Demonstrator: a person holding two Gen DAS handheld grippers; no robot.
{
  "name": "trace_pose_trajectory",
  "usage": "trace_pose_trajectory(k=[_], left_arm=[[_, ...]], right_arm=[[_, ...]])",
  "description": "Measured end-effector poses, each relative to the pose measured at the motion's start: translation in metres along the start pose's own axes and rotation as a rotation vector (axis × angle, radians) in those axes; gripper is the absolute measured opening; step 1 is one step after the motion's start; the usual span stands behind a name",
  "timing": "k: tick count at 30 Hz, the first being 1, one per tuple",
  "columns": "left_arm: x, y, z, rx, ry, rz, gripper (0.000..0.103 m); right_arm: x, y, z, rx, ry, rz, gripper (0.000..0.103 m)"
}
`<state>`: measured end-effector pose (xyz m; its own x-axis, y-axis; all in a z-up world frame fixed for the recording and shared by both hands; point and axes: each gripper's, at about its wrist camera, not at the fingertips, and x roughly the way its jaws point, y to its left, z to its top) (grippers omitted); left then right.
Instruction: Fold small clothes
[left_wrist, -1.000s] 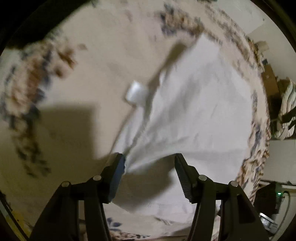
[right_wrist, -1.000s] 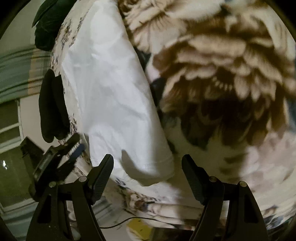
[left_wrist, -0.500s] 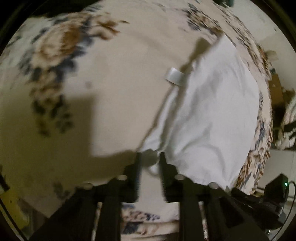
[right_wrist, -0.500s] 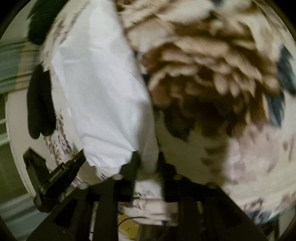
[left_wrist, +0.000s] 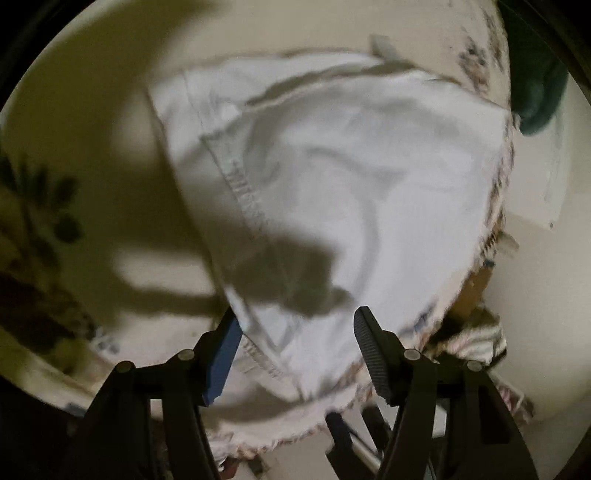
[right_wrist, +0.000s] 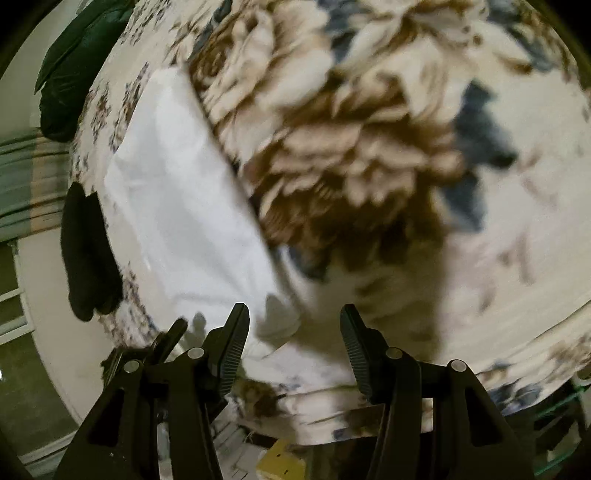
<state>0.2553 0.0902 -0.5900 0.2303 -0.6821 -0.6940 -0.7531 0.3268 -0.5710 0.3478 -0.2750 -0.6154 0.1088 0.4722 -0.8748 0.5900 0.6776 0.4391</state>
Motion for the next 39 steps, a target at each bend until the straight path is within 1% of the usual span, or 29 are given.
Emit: trace_pose_trajectory(k=[2, 3, 4, 5, 6, 7, 8, 9, 10, 11, 12, 13, 14, 15, 16, 17, 18, 19, 21, 24, 27, 29, 30, 31, 32, 33, 36, 39], left_arm=[[0.002, 0.002, -0.001, -0.031, -0.051, -0.047, 0.057], [0.002, 0.002, -0.002, -0.034, -0.074, -0.075, 0.045], [-0.001, 0.002, -0.004, -0.025, -0.092, -0.120, 0.023], [-0.003, 0.001, -0.006, 0.000, -0.106, -0.168, 0.015], [-0.006, -0.002, -0.008, 0.045, -0.120, -0.193, 0.012], [-0.008, -0.002, -0.010, 0.078, -0.133, -0.261, 0.012], [-0.010, 0.000, -0.010, 0.096, -0.140, -0.347, 0.012], [-0.010, 0.003, -0.008, 0.115, -0.145, -0.412, 0.012], [-0.006, 0.008, -0.005, 0.126, -0.128, -0.511, 0.013], [0.001, 0.014, -0.002, 0.120, -0.107, -0.565, 0.013], [0.006, 0.024, 0.004, 0.100, -0.096, -0.572, 0.014], [0.009, 0.033, 0.007, 0.081, -0.087, -0.591, 0.017], [0.012, 0.040, 0.010, 0.063, -0.078, -0.580, 0.023], [0.015, 0.044, 0.010, 0.047, -0.070, -0.568, 0.036], [0.013, 0.047, 0.009, 0.042, -0.080, -0.578, 0.048], [0.009, 0.047, 0.007, 0.046, -0.101, -0.575, 0.054], [0.008, 0.046, 0.005, 0.044, -0.114, -0.578, 0.063], [0.008, 0.046, 0.004, 0.037, -0.126, -0.577, 0.068], [0.010, 0.042, 0.002, 0.023, -0.149, -0.571, 0.074], [0.018, 0.033, 0.006, 0.008, -0.175, -0.539, 0.076], [0.030, 0.018, 0.012, -0.007, -0.204, -0.488, 0.077], [0.031, 0.002, 0.011, 0.027, -0.237, -0.427, 0.074], [0.030, 0.000, 0.009, 0.052, -0.254, -0.406, 0.071], [0.030, -0.007, 0.007, 0.081, -0.267, -0.371, 0.047], [0.029, -0.012, 0.007, 0.120, -0.274, -0.337, 0.028], [0.028, -0.015, 0.007, 0.143, -0.276, -0.316, 0.021], [0.023, -0.024, 0.016, 0.193, -0.243, -0.269, 0.020], [0.015, -0.042, 0.027, 0.293, -0.198, -0.207, 0.020]], right_arm=[[-0.009, -0.003, 0.011, -0.018, -0.012, -0.029, 0.059], [-0.012, -0.002, 0.016, -0.026, -0.016, -0.038, 0.060], [-0.016, 0.000, 0.023, -0.041, -0.020, -0.053, 0.065], [-0.018, 0.004, 0.029, -0.052, -0.022, -0.058, 0.068], [-0.023, 0.007, 0.038, -0.068, -0.027, -0.059, 0.073], [-0.027, 0.011, 0.047, -0.085, -0.029, -0.056, 0.074], [-0.029, 0.020, 0.055, -0.108, -0.028, -0.053, 0.074], [-0.031, 0.031, 0.066, -0.140, -0.030, -0.049, 0.075], [-0.033, 0.041, 0.076, -0.171, -0.031, -0.044, 0.079], [-0.034, 0.053, 0.084, -0.204, -0.027, -0.038, 0.082], [-0.032, 0.072, 0.094, -0.254, -0.026, -0.035, 0.085], [-0.031, 0.085, 0.103, -0.296, -0.026, -0.037, 0.085], [-0.028, 0.097, 0.110, -0.335, -0.022, -0.040, 0.085], [-0.023, 0.111, 0.118, -0.382, -0.012, -0.044, 0.085], [-0.018, 0.123, 0.124, -0.418, -0.010, -0.051, 0.085], [-0.012, 0.134, 0.134, -0.446, -0.003, -0.046, 0.085], [-0.006, 0.141, 0.142, -0.461, 0.012, -0.028, 0.086], [0.003, 0.148, 0.153, -0.472, 0.027, -0.008, 0.086], [0.020, 0.159, 0.173, -0.478, 0.056, 0.035, 0.086], [0.049, 0.160, 0.198, -0.433, 0.100, 0.092, 0.086], [0.074, 0.156, 0.216, -0.378, 0.157, 0.147, 0.086], [0.085, 0.152, 0.223, -0.362, 0.186, 0.191, 0.086], [0.086, 0.151, 0.222, -0.364, 0.182, 0.206, 0.082], [0.086, 0.151, 0.220, -0.377, 0.169, 0.205, 0.056], [0.086, 0.150, 0.219, -0.391, 0.165, 0.212, 0.037], [0.084, 0.149, 0.216, -0.389, 0.157, 0.221, 0.018], [0.076, 0.141, 0.208, -0.339, 0.125, 0.256, 0.013], [0.059, 0.125, 0.199, -0.267, 0.090, 0.296, 0.012]])
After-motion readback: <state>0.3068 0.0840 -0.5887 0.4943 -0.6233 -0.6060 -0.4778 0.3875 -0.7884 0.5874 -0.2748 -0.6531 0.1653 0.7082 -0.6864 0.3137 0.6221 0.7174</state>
